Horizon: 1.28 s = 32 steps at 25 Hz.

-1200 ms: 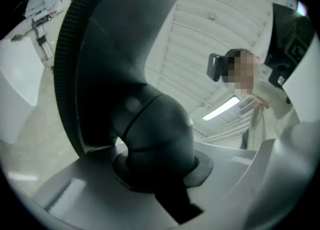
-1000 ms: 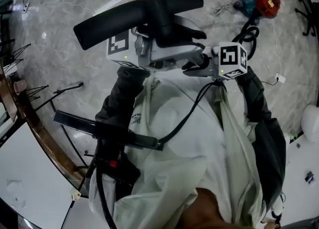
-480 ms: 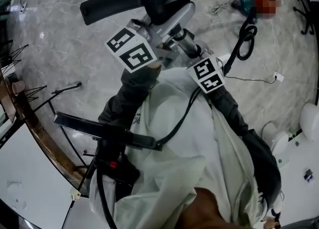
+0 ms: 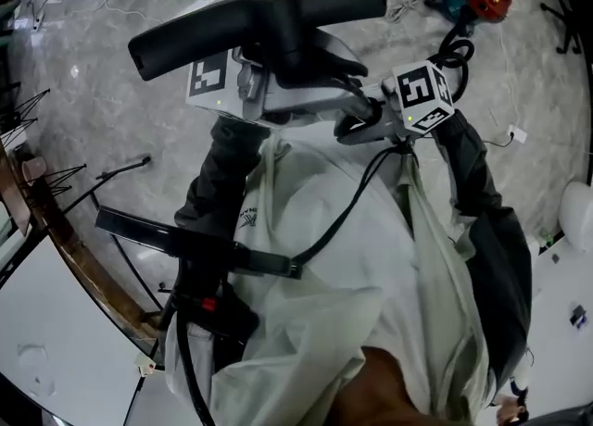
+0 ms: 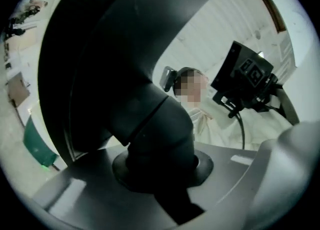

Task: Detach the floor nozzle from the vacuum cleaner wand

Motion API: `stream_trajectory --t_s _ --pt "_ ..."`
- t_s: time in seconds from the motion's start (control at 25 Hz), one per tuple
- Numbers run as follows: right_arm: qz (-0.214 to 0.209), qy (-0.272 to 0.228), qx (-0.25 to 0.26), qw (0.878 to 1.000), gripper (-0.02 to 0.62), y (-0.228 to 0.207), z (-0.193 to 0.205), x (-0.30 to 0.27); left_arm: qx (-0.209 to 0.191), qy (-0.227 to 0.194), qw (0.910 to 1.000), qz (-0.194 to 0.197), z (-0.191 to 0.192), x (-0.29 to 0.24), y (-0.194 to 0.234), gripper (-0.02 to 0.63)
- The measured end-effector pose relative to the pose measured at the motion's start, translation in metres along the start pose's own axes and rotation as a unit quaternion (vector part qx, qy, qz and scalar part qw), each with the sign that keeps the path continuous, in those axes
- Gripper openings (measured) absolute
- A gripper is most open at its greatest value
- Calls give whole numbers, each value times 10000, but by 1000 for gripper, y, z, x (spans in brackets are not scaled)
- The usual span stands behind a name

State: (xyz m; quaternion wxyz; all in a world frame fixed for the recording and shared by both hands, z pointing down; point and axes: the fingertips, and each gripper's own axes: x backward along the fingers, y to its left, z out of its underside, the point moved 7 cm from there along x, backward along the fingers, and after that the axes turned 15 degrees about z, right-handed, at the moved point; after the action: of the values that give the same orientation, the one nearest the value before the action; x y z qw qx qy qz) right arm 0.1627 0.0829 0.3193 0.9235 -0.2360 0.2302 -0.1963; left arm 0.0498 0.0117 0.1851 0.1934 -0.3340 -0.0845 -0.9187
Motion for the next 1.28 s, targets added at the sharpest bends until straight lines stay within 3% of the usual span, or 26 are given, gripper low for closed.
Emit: stream_trajectory --t_s 0.04,0.08,0.12,0.2,0.24,0.32,0.36,0.4,0.44,0.48,0.52,0.56,0.6,0.64,0.68,0.72,0.76,0.8,0.88,0.96,1.04,1.12,1.16,1.2,1.24,1.28 --pt "-144 -69 -98 9998 38 -1 0 0 73 -82 9999 -97 -2 -3 5 74" --pt "2 -128 -200 9997 38 -6 1 1 137 -146 9991 -365 -3 -2 12 74" --pt "395 -148 -295 9987 37 -11 2 1 200 -178 9968 -756 -2 2 20 72" --pt "1758 -9 -447 9834 37 -22 4 3 363 -161 9842 -1727 0 14 33 71" --pt "2647 122 -495 9630 37 -27 4 4 451 -123 9722 -2294 0 20 38 69" --pt "4390 377 -511 8962 37 -35 4 3 575 -24 9391 -3389 -1 30 45 69" --pt "5039 452 -480 8613 37 -38 3 2 604 26 9239 -3777 -1 32 46 69" --pt "5472 482 -430 8345 37 -40 2 1 608 72 9149 -3991 -2 33 47 69" --pt "5686 474 -368 8204 37 -41 1 0 584 108 9148 -3995 -3 32 46 69" --pt "5681 436 -288 8213 37 -41 0 0 521 127 9251 -3760 -4 30 44 69" --pt "5454 380 -181 8371 37 -38 0 -1 413 128 9442 -3266 -5 25 39 69" --pt "4988 319 -43 8661 38 -33 1 -2 270 112 9669 -2535 -6 19 31 71" --pt "4260 264 113 9043 38 -25 4 -2 131 87 9859 -1664 -6 11 22 72" --pt "3291 229 256 9437 38 -15 8 -2 32 58 9966 -817 -6 3 13 72" --pt "2212 228 351 9743 38 -6 12 -3 -17 28 9999 -134 -5 -4 6 72" --pt "1255 230 374 9911 39 1 14 -3 -26 -6 9994 344 -4 -9 3 72" --pt "642 187 324 9972 40 4 15 -3 -7 -40 9980 626 -3 -12 2 74" --pt "465 101 225 9986 40 2 15 -1 30 -73 9974 714 -2 -12 4 72" --pt "1157 -37 -12 9933 38 -10 12 3 123 -129 9994 292 0 -6 14 72" --pt "2613 8 -180 9651 37 -24 11 5 224 -143 9966 -780 -1 6 29 71" --pt "4155 121 -205 9093 37 -35 12 4 281 -42 9813 -1903 -1 15 38 69" --pt "5279 210 -100 8490 38 -43 13 3 204 135 9546 -2970 0 20 39 69" --pt "5608 250 -27 8275 38 -47 13 2 154 203 9379 -3459 0 23 38 69" --pt "5790 293 42 8148 38 -51 12 3 114 240 9247 -3799 0 25 39 69" --pt "5833 323 111 8116 38 -53 11 3 81 249 9215 -3875 -1 26 38 69" --pt "5721 314 194 8194 39 -53 10 2 38 236 9318 -3621 -2 26 36 71"
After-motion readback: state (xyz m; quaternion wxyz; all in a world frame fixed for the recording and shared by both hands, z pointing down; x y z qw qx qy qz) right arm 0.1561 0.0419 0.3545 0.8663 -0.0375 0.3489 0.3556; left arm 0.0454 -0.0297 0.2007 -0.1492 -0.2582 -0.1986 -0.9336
